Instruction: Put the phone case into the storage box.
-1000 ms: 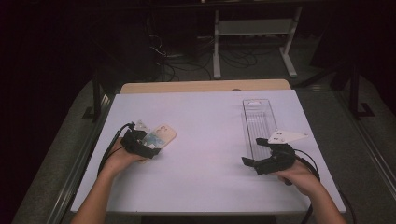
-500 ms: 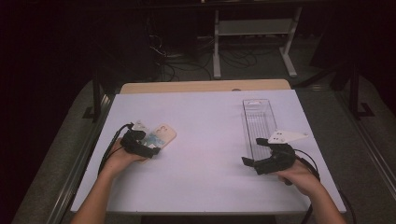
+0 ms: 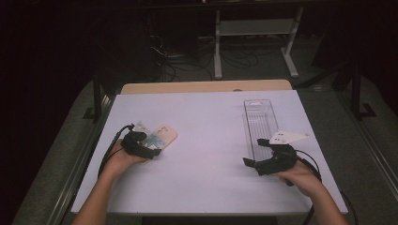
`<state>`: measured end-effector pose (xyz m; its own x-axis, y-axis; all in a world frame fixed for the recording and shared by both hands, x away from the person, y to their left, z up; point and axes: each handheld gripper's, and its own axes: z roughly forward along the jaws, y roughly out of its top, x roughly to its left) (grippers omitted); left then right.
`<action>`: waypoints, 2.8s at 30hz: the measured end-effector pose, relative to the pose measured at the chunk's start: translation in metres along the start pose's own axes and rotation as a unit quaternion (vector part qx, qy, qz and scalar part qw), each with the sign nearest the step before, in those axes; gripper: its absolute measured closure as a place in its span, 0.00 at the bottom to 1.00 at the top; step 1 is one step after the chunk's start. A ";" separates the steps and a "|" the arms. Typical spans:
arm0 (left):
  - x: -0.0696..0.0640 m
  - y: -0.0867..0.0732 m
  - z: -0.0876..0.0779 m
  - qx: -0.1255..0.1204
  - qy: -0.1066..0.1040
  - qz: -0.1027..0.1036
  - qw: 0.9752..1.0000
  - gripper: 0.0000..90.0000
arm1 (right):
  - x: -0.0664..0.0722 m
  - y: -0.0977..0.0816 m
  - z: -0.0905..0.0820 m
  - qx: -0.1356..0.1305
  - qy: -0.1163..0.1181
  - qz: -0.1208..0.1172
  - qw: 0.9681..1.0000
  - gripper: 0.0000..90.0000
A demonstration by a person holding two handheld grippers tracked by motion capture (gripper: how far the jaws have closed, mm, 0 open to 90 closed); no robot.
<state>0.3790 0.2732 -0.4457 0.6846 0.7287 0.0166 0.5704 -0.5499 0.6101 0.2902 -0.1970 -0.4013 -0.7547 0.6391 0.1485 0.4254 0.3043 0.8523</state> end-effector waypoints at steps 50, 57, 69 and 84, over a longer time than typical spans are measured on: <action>-0.008 0.023 -0.030 -0.034 -0.059 0.029 0.997 0.12 | -0.001 0.000 0.000 0.000 0.002 -0.001 1.000 0.07; -0.020 0.035 -0.034 -0.041 -0.090 0.056 0.993 0.12 | -0.001 0.000 0.000 0.000 0.003 -0.002 1.000 0.07; -0.033 0.048 -0.037 -0.050 -0.133 0.097 0.985 0.12 | -0.001 0.000 0.000 0.001 0.002 -0.003 1.000 0.07; -0.051 0.063 -0.042 -0.052 -0.173 0.141 0.973 0.12 | -0.001 0.000 0.000 -0.001 0.002 -0.002 1.000 0.07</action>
<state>0.3609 0.2184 -0.3754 0.9296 0.3633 -0.0617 0.3004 -0.6502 0.6978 0.2908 -0.1975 -0.4014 -0.7581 0.6355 0.1466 0.4216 0.3061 0.8535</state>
